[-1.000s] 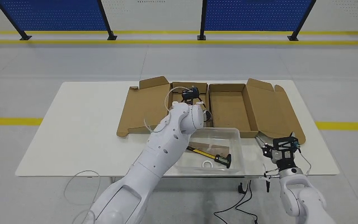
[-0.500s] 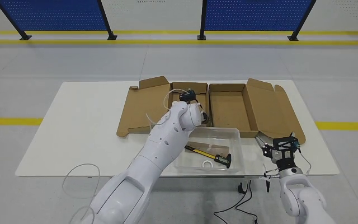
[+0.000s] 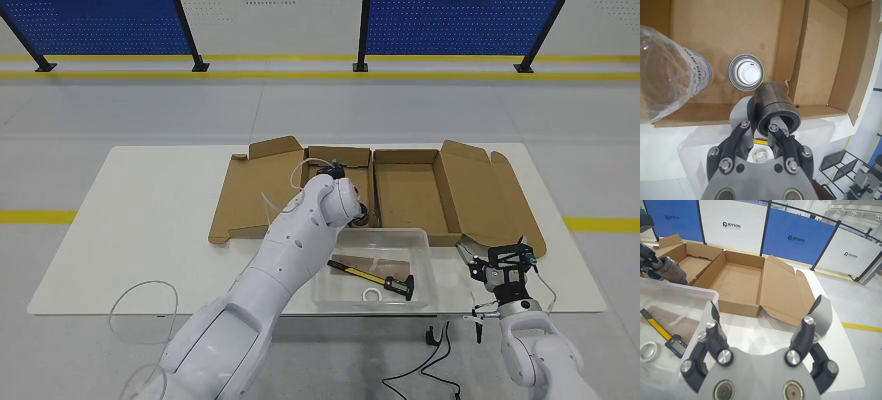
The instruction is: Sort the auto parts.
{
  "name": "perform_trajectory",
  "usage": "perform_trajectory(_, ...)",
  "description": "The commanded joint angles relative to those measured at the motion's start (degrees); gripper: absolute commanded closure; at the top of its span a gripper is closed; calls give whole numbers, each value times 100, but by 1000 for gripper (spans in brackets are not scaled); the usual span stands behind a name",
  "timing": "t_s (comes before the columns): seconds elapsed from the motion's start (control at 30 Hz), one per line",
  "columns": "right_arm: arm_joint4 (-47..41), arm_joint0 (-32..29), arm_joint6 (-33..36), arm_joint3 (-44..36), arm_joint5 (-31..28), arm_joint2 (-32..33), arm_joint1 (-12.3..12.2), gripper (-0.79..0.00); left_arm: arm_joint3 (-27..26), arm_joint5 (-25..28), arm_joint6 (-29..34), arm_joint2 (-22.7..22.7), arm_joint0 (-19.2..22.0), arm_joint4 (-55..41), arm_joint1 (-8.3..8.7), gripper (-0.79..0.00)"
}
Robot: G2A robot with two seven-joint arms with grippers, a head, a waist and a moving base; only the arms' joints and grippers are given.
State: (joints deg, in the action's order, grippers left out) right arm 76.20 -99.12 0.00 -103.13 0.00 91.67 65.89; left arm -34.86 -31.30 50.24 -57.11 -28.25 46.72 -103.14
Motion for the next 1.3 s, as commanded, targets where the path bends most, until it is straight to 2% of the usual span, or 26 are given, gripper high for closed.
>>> perform_trajectory(0.0, 0, 0, 0, 0, 0, 0, 0, -785, 112, 8, -15, 8, 54, -39, -20, 0)
perform_trajectory(0.4, 0, 0, 0, 0, 0, 0, 0, -785, 679, 94, -58, 53, 364, -215, -127, 0)
perform_trajectory(1.27, 0, 0, 0, 0, 0, 0, 0, -785, 1437, 160, -79, 244, 788, -283, -356, 0)
